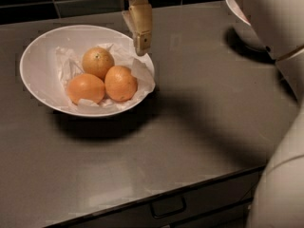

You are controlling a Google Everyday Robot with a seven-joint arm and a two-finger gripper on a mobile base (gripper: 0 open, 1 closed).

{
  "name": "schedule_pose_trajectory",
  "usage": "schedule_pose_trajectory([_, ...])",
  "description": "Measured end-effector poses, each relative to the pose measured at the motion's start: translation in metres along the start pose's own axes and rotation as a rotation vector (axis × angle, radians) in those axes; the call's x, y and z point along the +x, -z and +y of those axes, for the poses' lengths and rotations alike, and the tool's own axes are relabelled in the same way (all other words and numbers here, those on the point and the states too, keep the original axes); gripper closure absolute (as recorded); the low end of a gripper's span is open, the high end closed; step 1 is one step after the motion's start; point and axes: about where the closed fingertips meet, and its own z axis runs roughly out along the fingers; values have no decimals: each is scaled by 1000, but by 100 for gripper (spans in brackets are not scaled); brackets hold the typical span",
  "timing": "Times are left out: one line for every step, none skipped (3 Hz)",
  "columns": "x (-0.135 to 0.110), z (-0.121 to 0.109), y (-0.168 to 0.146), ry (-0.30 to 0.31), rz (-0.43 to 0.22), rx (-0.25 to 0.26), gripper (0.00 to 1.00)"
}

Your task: Pick orange from white bowl

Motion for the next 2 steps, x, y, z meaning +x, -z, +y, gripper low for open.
schedule_pose_trajectory([-3, -7, -1, 18, -7, 18, 0])
schedule_pose_trajectory([-10, -10, -5, 83, -34, 1, 0])
